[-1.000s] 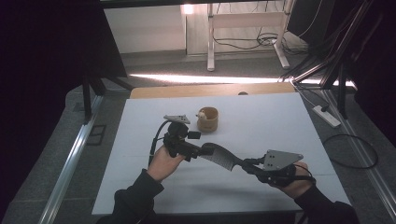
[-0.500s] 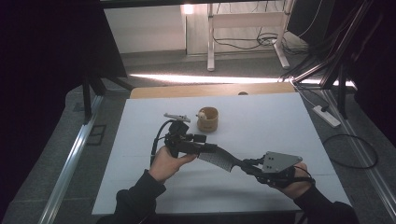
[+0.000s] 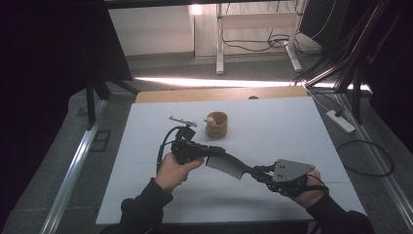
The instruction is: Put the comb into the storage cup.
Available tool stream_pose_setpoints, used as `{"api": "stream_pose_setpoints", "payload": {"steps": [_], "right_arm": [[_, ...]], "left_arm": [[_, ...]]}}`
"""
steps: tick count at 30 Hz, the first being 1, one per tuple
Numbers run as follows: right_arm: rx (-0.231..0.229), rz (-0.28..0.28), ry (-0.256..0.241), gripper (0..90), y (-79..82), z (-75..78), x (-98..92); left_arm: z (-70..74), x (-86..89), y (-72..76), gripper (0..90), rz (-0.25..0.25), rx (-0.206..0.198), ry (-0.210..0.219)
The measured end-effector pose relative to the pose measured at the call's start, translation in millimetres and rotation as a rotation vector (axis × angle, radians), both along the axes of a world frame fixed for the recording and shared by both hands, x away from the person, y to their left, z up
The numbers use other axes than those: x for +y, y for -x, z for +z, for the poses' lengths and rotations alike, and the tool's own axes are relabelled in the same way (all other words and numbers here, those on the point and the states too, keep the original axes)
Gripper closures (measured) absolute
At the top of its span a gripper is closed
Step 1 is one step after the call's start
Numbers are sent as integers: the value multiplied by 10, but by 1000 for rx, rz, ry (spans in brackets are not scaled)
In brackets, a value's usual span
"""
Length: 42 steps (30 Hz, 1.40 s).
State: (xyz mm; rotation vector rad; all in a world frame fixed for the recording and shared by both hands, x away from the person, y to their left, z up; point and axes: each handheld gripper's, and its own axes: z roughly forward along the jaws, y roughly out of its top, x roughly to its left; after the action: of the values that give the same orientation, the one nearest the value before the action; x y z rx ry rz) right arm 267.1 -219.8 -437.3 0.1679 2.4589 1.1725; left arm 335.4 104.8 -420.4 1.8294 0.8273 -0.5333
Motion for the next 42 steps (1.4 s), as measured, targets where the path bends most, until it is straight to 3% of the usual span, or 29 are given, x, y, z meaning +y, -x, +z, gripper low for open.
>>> {"api": "stream_pose_setpoints", "payload": {"steps": [3,7,12,21,29,37,42], "right_arm": [[-7,4,8,727,3,-3,5],[-24,7,17,726,11,-12,13],[-43,6,25,726,18,-20,22],[-52,1,17,706,7,-28,16],[-37,-21,2,578,-14,-46,9],[8,-57,-2,387,-52,-79,20],[78,-99,-18,298,-97,-89,20]], "left_arm": [[-17,15,-11,799,-9,27,22],[-46,24,-21,824,-17,74,43],[-66,35,-26,834,-18,100,62],[-60,45,-26,838,-13,84,95],[-13,81,-15,837,1,46,92],[-3,112,-14,837,15,28,79],[-2,140,-19,837,28,17,69]]}}
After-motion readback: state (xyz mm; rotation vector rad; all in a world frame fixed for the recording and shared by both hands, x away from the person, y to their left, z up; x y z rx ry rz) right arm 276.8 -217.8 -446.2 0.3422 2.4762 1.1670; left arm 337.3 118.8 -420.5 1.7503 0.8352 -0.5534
